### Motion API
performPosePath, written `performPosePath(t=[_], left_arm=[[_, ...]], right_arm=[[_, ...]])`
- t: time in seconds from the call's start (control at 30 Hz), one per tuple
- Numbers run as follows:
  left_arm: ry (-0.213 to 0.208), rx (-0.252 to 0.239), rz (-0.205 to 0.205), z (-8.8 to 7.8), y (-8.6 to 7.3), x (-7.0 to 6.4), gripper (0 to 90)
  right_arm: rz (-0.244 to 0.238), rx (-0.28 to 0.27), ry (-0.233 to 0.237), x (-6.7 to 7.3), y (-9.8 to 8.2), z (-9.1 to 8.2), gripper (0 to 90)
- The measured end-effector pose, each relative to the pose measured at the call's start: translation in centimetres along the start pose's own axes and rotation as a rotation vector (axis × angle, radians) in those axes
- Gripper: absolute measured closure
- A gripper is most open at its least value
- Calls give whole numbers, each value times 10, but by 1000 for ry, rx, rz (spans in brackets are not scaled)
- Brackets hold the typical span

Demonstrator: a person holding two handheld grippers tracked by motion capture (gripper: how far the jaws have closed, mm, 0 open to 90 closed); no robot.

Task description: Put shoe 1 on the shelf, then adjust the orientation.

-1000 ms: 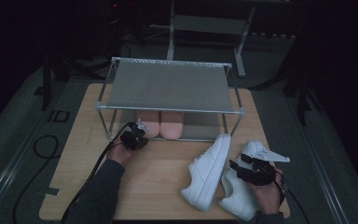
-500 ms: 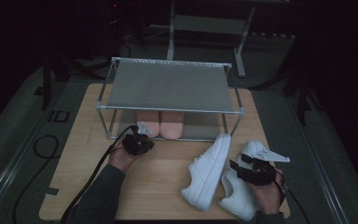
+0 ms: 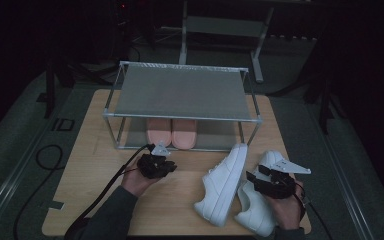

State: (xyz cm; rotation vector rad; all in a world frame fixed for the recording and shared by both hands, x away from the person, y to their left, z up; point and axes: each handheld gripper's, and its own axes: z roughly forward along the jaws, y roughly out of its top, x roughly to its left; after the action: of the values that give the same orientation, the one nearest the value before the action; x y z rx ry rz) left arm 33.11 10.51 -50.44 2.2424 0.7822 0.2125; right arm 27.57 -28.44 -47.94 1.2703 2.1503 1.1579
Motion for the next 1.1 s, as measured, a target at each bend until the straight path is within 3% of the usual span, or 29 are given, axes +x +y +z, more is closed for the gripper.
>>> performPosePath(t=[0.53, 0.7, 1.1], left_arm=[[-92, -24, 65, 8, 19, -31, 793], [-106, -1, 82, 12, 17, -38, 794], [-193, 49, 97, 34, 9, -58, 834]], right_arm=[[-1, 1, -2, 0, 0, 0, 423], [-1, 1, -1, 0, 0, 0, 423], [0, 1, 0, 0, 0, 0, 424]])
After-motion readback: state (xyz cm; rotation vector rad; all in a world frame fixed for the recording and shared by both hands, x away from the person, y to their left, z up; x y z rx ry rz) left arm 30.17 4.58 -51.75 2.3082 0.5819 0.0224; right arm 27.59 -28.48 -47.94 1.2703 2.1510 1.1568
